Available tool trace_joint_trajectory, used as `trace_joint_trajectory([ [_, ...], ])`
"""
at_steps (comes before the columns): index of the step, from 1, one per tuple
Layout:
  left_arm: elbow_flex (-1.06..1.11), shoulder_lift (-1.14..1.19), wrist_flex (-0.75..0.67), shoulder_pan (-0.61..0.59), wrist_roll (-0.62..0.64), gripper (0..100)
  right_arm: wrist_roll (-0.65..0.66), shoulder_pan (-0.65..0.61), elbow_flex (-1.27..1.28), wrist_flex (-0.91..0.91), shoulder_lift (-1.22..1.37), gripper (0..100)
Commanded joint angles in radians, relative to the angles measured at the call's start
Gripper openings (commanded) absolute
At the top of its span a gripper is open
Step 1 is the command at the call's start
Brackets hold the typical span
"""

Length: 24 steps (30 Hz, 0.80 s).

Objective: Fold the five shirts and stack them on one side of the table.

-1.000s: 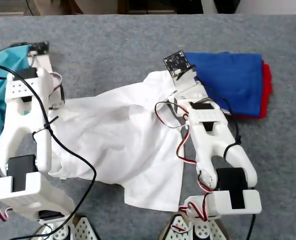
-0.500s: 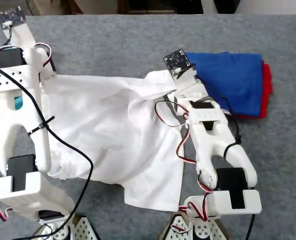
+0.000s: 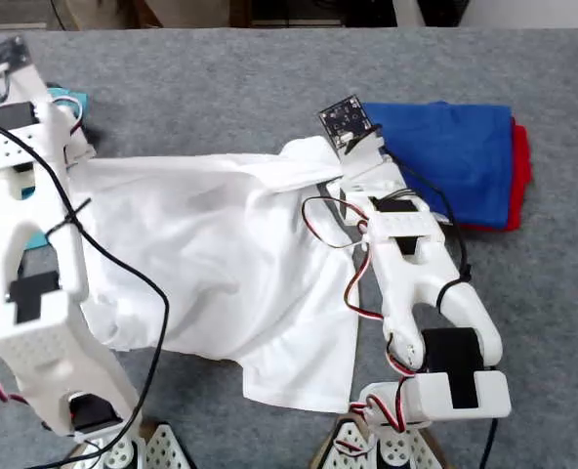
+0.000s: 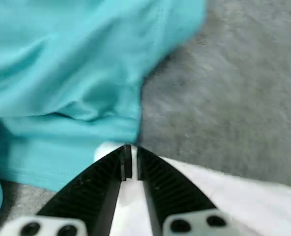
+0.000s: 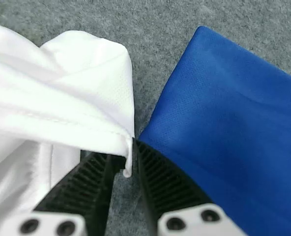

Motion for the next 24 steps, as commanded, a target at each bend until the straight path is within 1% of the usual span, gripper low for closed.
trace_joint_trajectory([
  [1, -0.123, 0.061, -0.023, -0.066, 0.163, 14, 0.009, 0.01, -0.045, -0.003, -0.004, 0.1],
  [3, -0.183, 0.097, 0.0, -0.091, 0.27, 20, 0.009, 0.01, -0.045, -0.003, -0.004, 0.1],
  [4, -0.216, 0.114, 0.025, -0.094, 0.305, 21, 0.009, 0.01, -0.045, -0.003, -0.002, 0.1],
  [5, -0.256, 0.13, 0.06, -0.095, 0.308, 22, 0.009, 0.01, -0.045, -0.003, -0.002, 0.1],
  [8, -0.373, 0.153, 0.198, -0.092, 0.232, 22, 0.009, 0.01, -0.045, -0.003, -0.002, 0.1],
  [12, -0.486, 0.163, 0.39, -0.072, 0.041, 21, 0.009, 0.01, -0.045, -0.003, -0.002, 0.1],
  [14, -0.503, 0.166, 0.436, -0.072, -0.037, 17, 0.009, 0.008, -0.045, -0.003, -0.002, 0.1],
  [17, -0.443, 0.177, 0.427, -0.089, -0.133, 6, 0.009, 0.008, -0.045, -0.003, -0.002, 0.1],
  [19, -0.379, 0.216, 0.373, -0.1, -0.192, 1, 0.009, 0.008, -0.045, -0.003, -0.002, 0.1],
  [22, -0.315, 0.314, 0.23, -0.138, -0.241, 3, 0.009, 0.008, -0.045, -0.003, -0.002, 0.1],
  [24, -0.338, 0.367, 0.166, -0.161, -0.239, 3, 0.009, 0.008, -0.045, -0.003, -0.002, 0.1],
])
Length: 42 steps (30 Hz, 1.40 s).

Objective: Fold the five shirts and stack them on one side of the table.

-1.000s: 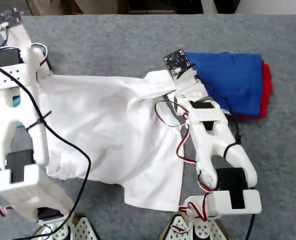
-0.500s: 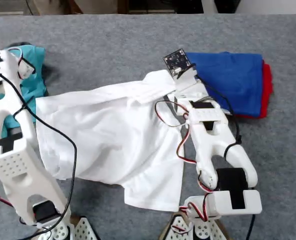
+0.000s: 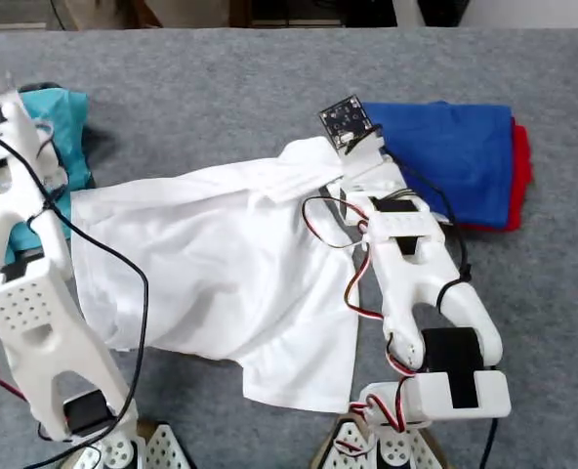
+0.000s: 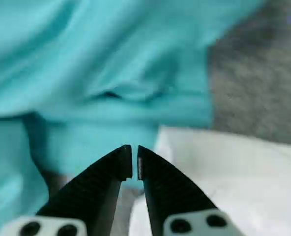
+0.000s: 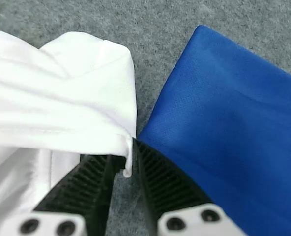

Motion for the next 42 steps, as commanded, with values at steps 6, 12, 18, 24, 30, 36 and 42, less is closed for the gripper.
trace_joint_trajectory([
  [6, -0.261, 0.194, -0.192, -0.075, -0.021, 3, 0.008, 0.008, -0.045, -0.003, -0.002, 0.1],
  [12, -0.568, 0.381, -0.298, -0.143, -0.02, 3, 0.009, 0.008, -0.045, -0.003, -0.002, 0.1],
  [18, -0.882, 0.498, -0.313, -0.213, 0.058, 3, 0.009, 0.008, -0.045, -0.003, -0.002, 0.1],
  [24, -1.016, 0.513, -0.265, -0.252, 0.12, 3, 0.009, 0.008, -0.045, -0.003, -0.002, 0.1],
  [30, -1.034, 0.429, -0.057, -0.229, 0.112, 3, 0.009, 0.008, -0.045, -0.003, -0.002, 0.1],
  [36, -1.034, 0.239, 0.302, -0.112, -0.003, 11, 0.009, 0.001, -0.045, -0.003, -0.002, 0.1],
  [42, -0.974, 0.119, 0.334, -0.057, -0.038, 1, 0.009, -0.018, -0.044, -0.003, -0.002, 0.1],
])
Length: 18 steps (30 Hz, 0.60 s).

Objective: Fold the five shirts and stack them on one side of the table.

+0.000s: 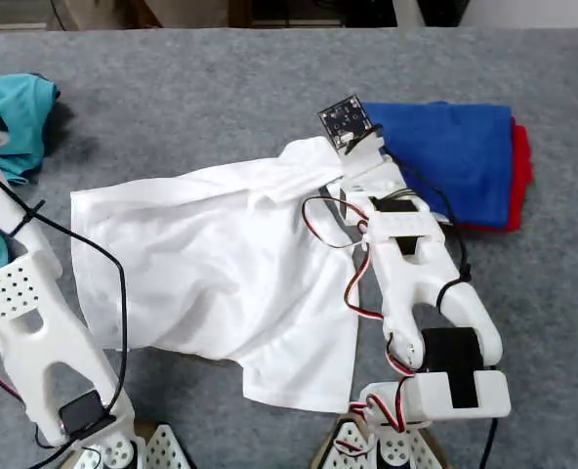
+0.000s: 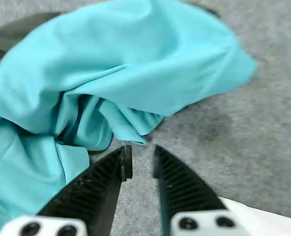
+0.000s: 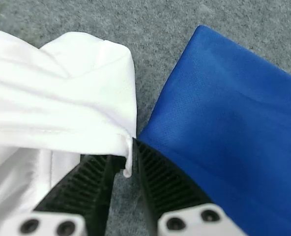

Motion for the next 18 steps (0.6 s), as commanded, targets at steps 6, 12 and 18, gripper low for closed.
trace_joint_trajectory([
  [6, 0.483, -0.315, 0.02, 0.11, -0.075, 2, 0.009, -0.016, -0.044, -0.003, -0.002, 0.1],
  [12, 1.152, -0.615, -0.063, 0.244, -0.075, 2, 0.009, -0.016, -0.044, -0.003, -0.002, 0.1],
  [18, 1.726, -0.854, -0.411, 0.284, -0.074, 2, 0.009, -0.013, -0.044, -0.003, -0.002, 0.1],
])
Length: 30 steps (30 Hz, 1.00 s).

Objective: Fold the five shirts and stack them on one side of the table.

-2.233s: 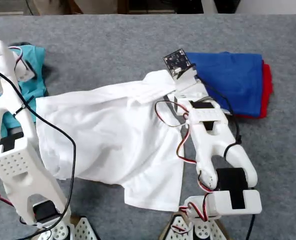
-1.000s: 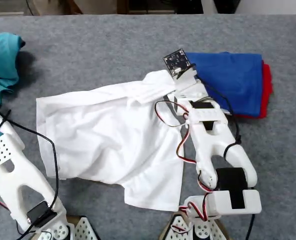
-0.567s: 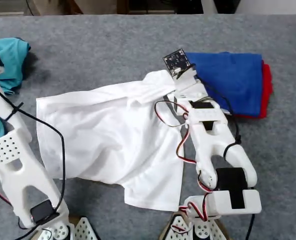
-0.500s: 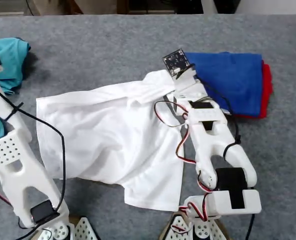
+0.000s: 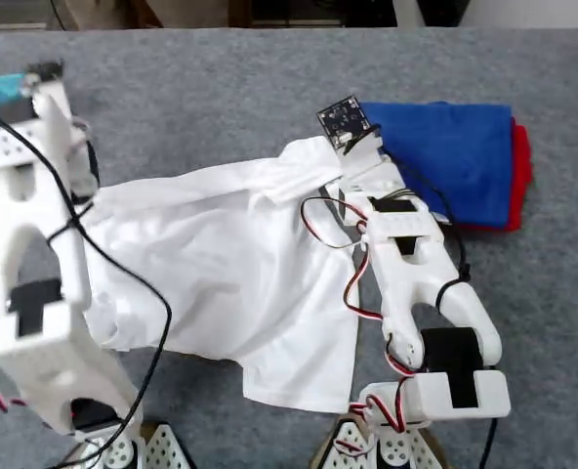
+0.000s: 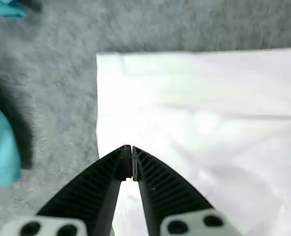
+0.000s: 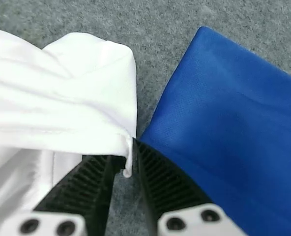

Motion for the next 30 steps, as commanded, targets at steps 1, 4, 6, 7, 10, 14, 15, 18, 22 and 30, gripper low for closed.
trace_joint_trajectory([
  [1, 0.342, -0.174, -0.198, 0.034, -0.003, 2, 0.009, -0.008, -0.044, -0.003, -0.002, 0.1],
  [4, 0.473, -0.239, -0.353, 0.037, 0.0, 2, 0.009, -0.007, -0.044, -0.003, -0.002, 0.1],
  [6, 0.497, -0.245, -0.43, 0.032, 0.032, 2, 0.009, -0.007, -0.044, -0.003, -0.002, 0.1],
  [7, 0.496, -0.245, -0.453, 0.031, 0.066, 2, 0.009, -0.007, -0.044, -0.003, -0.002, 0.1],
  [10, 0.493, -0.223, -0.559, 0.032, 0.123, 2, 0.009, -0.007, -0.044, -0.003, -0.002, 0.1],
  [14, 0.485, -0.113, -0.724, 0.018, 0.16, 2, 0.009, -0.007, -0.044, -0.003, -0.002, 0.1],
  [15, 0.474, -0.077, -0.761, 0.009, 0.16, 2, 0.009, -0.005, -0.044, -0.003, -0.002, 0.1],
  [18, 0.402, 0.027, -0.825, -0.023, 0.16, 2, 0.009, -0.004, -0.044, -0.003, -0.002, 0.1],
  [22, 0.212, 0.148, -0.792, -0.064, 0.16, 2, 0.009, -0.004, -0.044, -0.003, -0.002, 0.1],
  [30, -0.204, 0.329, -0.628, -0.069, 0.161, 2, 0.009, -0.004, -0.044, -0.003, -0.002, 0.1],
])
